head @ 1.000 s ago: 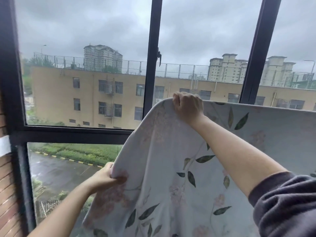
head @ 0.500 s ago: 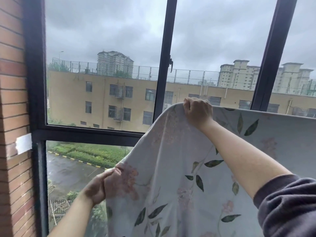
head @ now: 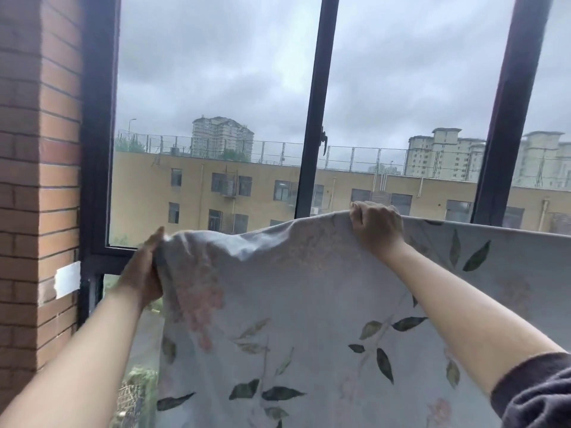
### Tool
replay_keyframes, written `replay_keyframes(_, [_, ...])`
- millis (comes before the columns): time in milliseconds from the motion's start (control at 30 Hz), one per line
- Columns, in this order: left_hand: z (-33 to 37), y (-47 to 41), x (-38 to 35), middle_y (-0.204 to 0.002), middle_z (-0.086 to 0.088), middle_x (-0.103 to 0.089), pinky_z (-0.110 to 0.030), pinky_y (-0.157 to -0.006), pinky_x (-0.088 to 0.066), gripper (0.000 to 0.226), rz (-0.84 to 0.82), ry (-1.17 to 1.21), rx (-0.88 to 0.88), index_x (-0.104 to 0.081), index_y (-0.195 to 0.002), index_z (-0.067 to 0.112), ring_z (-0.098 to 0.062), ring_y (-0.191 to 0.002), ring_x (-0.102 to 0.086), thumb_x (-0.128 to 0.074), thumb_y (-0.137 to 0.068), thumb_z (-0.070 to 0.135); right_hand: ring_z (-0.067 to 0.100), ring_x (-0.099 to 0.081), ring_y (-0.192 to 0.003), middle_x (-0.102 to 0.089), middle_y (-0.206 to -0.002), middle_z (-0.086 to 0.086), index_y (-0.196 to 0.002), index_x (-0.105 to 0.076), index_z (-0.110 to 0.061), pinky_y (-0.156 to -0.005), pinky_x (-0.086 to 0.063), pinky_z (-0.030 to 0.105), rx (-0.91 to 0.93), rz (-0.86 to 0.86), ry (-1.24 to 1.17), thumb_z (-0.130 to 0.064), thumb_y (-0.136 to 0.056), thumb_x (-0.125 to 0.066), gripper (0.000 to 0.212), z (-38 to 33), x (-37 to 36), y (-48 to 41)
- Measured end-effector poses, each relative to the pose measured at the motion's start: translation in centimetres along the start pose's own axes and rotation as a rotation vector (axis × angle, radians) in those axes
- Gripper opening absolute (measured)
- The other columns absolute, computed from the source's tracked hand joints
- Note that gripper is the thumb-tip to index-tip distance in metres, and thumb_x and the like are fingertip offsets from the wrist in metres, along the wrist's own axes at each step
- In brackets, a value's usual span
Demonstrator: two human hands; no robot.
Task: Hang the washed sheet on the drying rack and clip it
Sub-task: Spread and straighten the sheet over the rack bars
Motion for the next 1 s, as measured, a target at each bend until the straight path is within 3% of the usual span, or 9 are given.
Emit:
replay_keyframes(100, [2.7, -1.6, 0.6, -0.083, -0.009, -0.069, -0.035, -0.077, -0.051, 0.046, 0.013, -0.013, -0.056, -0.067, -0.089, 0.013, -0.023, -0.084, -0.065, -0.077, -0.062, 0.048, 0.030, -0.062, -0.071, -0.068, -0.082, 0.006, -0.072, -0.056, -0.018, -0.075, -0.040, 0.036, 0.032, 0.018, -0.009, -0.042, -0.091, -0.018, 0.049, -0.2, 0.1, 0.0])
replay_keyframes(200, [5.1, -3.5, 1.8, -0.085, -0.007, -0.062, -0.031, -0.078, -0.051, 0.019, 0.090, 0.039, -0.156, -0.060, -0.089, 0.014, -0.019, -0.084, -0.059, -0.058, -0.086, 0.033, 0.028, -0.061, -0.065, -0.067, -0.081, 0.002, -0.077, -0.055, -0.019, -0.072, -0.045, 0.035, 0.067, 0.024, -0.047, -0.049, -0.088, -0.011, 0.055, -0.4, 0.2, -0.2])
replay_keyframes(367, [9.0, -5.9, 2.3, -0.066, 0.003, -0.065, -0.018, -0.060, -0.054, 0.018, 0.180, 0.028, -0.241, -0.058, -0.080, 0.019, -0.009, -0.065, -0.062, -0.049, -0.095, 0.024, 0.024, -0.064, -0.072, -0.068, -0.089, -0.007, -0.090, -0.058, -0.028, -0.074, -0.048, 0.034, 0.127, -0.082, -0.076, -0.050, -0.096, -0.029, 0.036, 0.0, -0.2, -0.8])
replay_keyframes(500, [11.3, -7.5, 3.0, -0.063, 0.003, -0.068, -0.023, -0.061, -0.054, 0.013, 0.224, -0.113, -0.175, -0.063, -0.083, 0.017, -0.011, -0.064, -0.063, -0.055, -0.090, 0.024, 0.024, -0.061, -0.073, -0.067, -0.073, -0.002, -0.073, -0.061, -0.021, -0.067, -0.047, 0.034, 0.011, -0.196, -0.225, -0.040, -0.095, -0.050, 0.031, 1.4, -0.6, -1.9])
replay_keyframes(633, [12.9, -7.4, 2.4, -0.096, -0.011, -0.071, -0.035, -0.079, -0.054, 0.025, 0.312, -0.143, -0.261, -0.068, -0.100, 0.008, -0.023, -0.088, -0.068, -0.064, -0.083, 0.026, 0.027, -0.056, -0.065, -0.057, -0.057, 0.001, -0.055, -0.049, -0.013, -0.061, -0.045, 0.033, -0.049, -0.188, -0.277, -0.031, -0.093, -0.056, 0.043, 1.4, -0.1, -3.6])
replay_keyframes(700, [11.6, -7.2, 1.1, -0.076, -0.004, -0.070, -0.032, -0.068, -0.051, 0.017, 0.257, -0.257, -0.134, -0.068, -0.083, 0.014, -0.018, -0.073, -0.066, -0.059, -0.088, 0.027, 0.025, -0.053, -0.065, -0.052, -0.055, -0.003, -0.052, -0.045, -0.017, -0.063, -0.045, 0.035, -0.095, -0.216, -0.289, -0.031, -0.093, -0.055, 0.045, 2.0, -0.4, -4.3])
replay_keyframes(767, [11.2, -7.6, 0.8, -0.068, -0.002, -0.065, -0.028, -0.063, -0.046, 0.018, 0.245, -0.333, -0.084, -0.065, -0.073, 0.015, -0.014, -0.064, -0.059, -0.061, -0.088, 0.025, 0.023, -0.055, -0.070, -0.053, -0.059, -0.005, -0.058, -0.051, -0.020, -0.065, -0.042, 0.034, -0.105, -0.355, -0.314, -0.033, -0.095, -0.053, 0.040, 2.0, -1.0, -4.5])
replay_keyframes(900, [13.5, -7.6, 1.6, -0.080, 0.000, -0.060, -0.024, -0.057, -0.041, 0.006, 0.397, -0.247, -0.254, -0.065, -0.078, 0.018, -0.011, -0.071, -0.053, -0.067, -0.081, 0.013, 0.002, -0.057, -0.083, -0.062, -0.088, -0.016, -0.097, -0.065, -0.023, -0.077, -0.044, 0.023, 0.047, -0.576, -0.460, -0.041, -0.094, -0.053, 0.022, 0.2, 0.1, -4.0])
replay_keyframes(1000, [12.8, -7.9, 1.8, -0.079, 0.002, -0.059, -0.024, -0.058, -0.043, 0.009, 0.399, -0.267, -0.223, -0.063, -0.079, 0.018, -0.010, -0.067, -0.053, -0.064, -0.086, 0.014, 0.002, -0.053, -0.064, -0.062, -0.069, -0.010, -0.079, -0.069, -0.017, -0.066, -0.044, 0.024, 0.141, -0.543, -0.438, -0.027, -0.090, -0.062, 0.016, -0.4, -0.4, -2.9])
Point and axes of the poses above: each hand's wrist, its own y-axis away from the middle knuckle, its own x-axis out of the back of the hand, z = x × y, the point moved 7 cm from there along -y, towards the middle knuckle
